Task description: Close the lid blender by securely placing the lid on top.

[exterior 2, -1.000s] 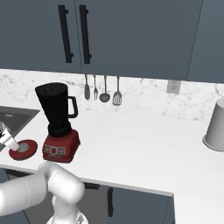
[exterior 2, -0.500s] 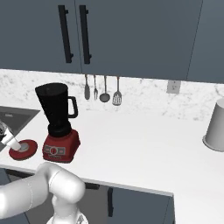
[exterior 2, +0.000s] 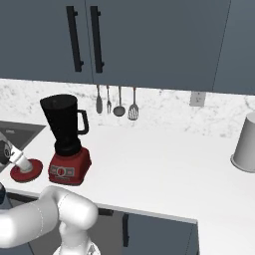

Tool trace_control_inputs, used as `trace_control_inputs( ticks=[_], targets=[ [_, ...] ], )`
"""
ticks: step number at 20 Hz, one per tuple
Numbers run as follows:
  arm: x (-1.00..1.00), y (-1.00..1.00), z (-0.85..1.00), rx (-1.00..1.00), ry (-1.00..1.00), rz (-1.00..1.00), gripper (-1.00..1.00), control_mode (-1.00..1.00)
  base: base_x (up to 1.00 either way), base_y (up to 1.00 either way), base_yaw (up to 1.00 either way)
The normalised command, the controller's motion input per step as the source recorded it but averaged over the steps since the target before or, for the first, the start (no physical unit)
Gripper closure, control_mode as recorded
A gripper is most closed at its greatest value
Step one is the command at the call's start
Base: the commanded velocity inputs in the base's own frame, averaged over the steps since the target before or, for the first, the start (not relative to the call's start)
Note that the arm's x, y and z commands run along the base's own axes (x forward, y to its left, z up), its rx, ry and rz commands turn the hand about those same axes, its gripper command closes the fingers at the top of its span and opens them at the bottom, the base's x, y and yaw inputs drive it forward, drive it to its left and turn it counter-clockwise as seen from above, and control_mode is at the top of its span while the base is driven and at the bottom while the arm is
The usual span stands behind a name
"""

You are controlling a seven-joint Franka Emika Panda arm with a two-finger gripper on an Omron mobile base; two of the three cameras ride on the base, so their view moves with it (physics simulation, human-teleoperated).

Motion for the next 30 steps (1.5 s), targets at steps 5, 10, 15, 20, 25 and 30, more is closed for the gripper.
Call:
trace_control_inputs(
  ticks=[5,10,15,20,25,30],
  targets=[
    [0.00,-0.27,-0.33,0.00,0.00,0.24,-1.00,-1.00,0.00,0.00,0.00],
    [0.00,-0.47,-0.22,0.00,0.00,0.16,-1.00,-1.00,0.00,0.00,0.00],
    [0.00,-0.56,-0.11,0.00,0.00,0.06,-1.00,-1.00,0.00,0.00,0.00],
    [0.00,-0.44,-0.12,0.00,0.00,0.00,-1.00,-1.00,0.00,0.00,0.00],
    [0.08,-0.06,-0.26,0.00,0.00,0.00,-1.00,-1.00,0.00,0.00,0.00],
    [0.23,0.00,-0.32,0.00,0.00,0.00,-1.00,-1.00,0.00,0.00,0.00]
  ],
)
